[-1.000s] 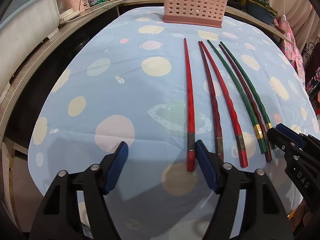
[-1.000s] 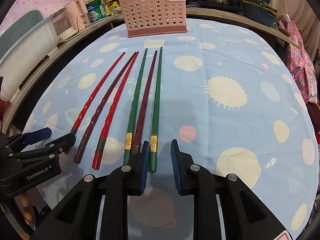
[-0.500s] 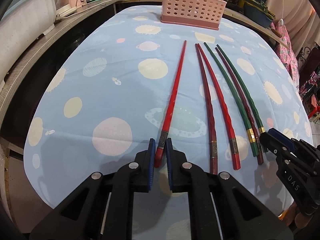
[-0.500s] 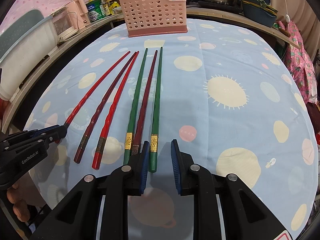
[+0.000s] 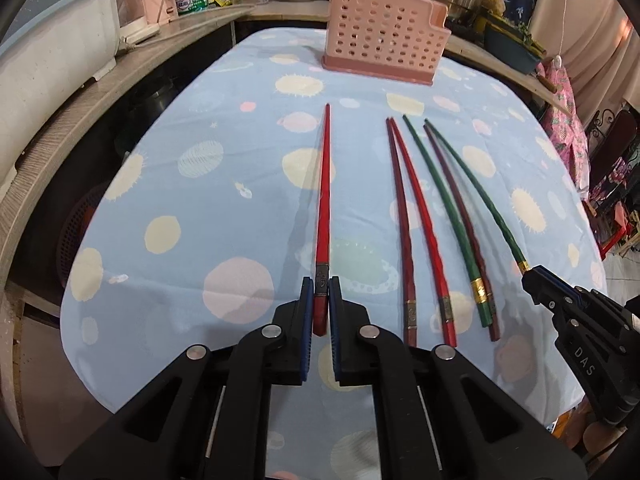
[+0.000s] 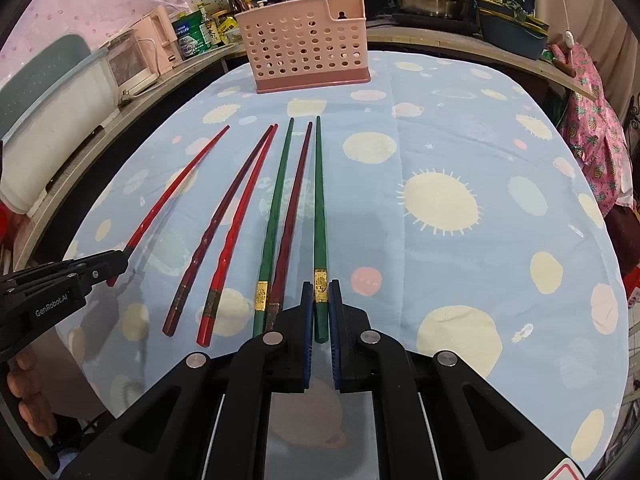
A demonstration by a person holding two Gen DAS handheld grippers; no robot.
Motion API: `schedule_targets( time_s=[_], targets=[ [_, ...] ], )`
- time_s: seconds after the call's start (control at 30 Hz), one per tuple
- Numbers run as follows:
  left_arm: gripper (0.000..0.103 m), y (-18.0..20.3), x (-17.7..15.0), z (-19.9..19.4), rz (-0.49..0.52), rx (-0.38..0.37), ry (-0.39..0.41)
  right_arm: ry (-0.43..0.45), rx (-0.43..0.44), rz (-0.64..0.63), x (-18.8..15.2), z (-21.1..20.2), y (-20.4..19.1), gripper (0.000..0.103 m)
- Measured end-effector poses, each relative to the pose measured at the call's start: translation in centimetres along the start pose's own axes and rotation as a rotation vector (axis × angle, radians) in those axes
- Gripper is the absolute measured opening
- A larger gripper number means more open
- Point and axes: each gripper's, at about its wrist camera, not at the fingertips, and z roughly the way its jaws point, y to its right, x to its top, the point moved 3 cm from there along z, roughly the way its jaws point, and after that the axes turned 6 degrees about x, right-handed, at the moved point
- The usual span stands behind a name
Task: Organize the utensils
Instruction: 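Lift both chopsticks and carry them with both tools over the pink holder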
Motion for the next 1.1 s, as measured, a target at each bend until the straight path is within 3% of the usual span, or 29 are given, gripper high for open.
schedule_targets(
  time_s=[0.3,0.7,1.1],
  targets=[
    [0.007,-1.5,3.8,-4.7,-0.044,-0.022,0.127,0.131,0.032,0.017,3.9,-4.6,0.0,0.007],
    [0.007,-3.2,10.9,-9.9,-0.085,-0.003,0.309,0.330,0.026,-0.005,11.9,-10.6,0.5,0.007],
    [0.007,-2.8,19.6,-12.2,-0.108,-0.053,0.393,0.446,0.086,0.028,20.3,-12.8,1.5,0.007]
  ],
)
